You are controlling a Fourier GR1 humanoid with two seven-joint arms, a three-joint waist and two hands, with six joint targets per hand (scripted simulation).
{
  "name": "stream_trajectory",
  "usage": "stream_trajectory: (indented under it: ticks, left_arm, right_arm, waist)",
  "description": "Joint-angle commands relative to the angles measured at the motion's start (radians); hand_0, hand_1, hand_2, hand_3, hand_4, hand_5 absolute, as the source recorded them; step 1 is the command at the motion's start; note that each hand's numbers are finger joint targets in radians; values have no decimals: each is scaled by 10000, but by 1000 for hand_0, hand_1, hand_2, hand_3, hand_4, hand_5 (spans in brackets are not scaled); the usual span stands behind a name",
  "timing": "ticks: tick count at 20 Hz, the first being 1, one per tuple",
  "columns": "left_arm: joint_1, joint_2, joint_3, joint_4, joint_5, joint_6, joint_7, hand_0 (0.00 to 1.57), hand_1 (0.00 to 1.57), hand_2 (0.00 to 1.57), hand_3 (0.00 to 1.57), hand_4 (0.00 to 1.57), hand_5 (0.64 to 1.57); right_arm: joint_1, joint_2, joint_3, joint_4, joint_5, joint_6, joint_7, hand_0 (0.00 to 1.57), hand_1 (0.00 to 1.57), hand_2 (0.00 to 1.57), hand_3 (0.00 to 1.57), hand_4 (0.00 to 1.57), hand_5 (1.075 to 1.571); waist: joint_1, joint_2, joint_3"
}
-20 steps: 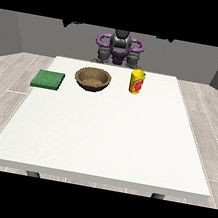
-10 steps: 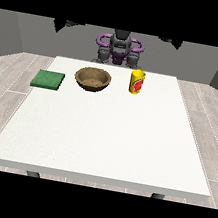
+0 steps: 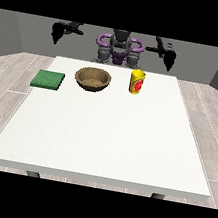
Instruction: Pick the cup and pour the ball into the bowl, then pick the bowl and place it on the pad
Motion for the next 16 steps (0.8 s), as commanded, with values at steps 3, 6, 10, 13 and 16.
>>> stream_trajectory:
  ticks: [3,6,10,13,16]
  left_arm:
    - [-199,-875,-403,1875,-950,665,-2663,0,0,0,0,0,1520]
    - [-791,-759,-254,3123,-1027,1061,-3187,0,0,0,0,0,1523]
    - [-1776,-878,-3,4885,-1028,1510,-3984,0,0,0,0,0,1517]
    - [-2213,-736,234,5811,-1009,1419,-5162,0,0,0,0,0,1518]
    - [-2747,-899,-22,6645,-892,2161,-5341,0,0,0,0,0,1520]
  right_arm:
    - [-406,-256,-157,533,150,413,-1006,0,0,0,0,0,1571]
    - [-269,179,228,502,632,180,-1473,0,0,0,0,0,1570]
    - [-681,-358,-360,1010,-119,710,-1094,0,0,0,0,0,1570]
    - [-1029,-82,-107,1011,200,319,-1148,0,0,0,0,0,1570]
    - [-816,-55,40,1307,497,523,-1656,0,0,0,0,0,1571]
  waist:
    - [-352,943,0]
    - [-554,1110,0]
    - [-668,1001,1]
    - [-595,1577,-2]
    - [-911,1529,-1]
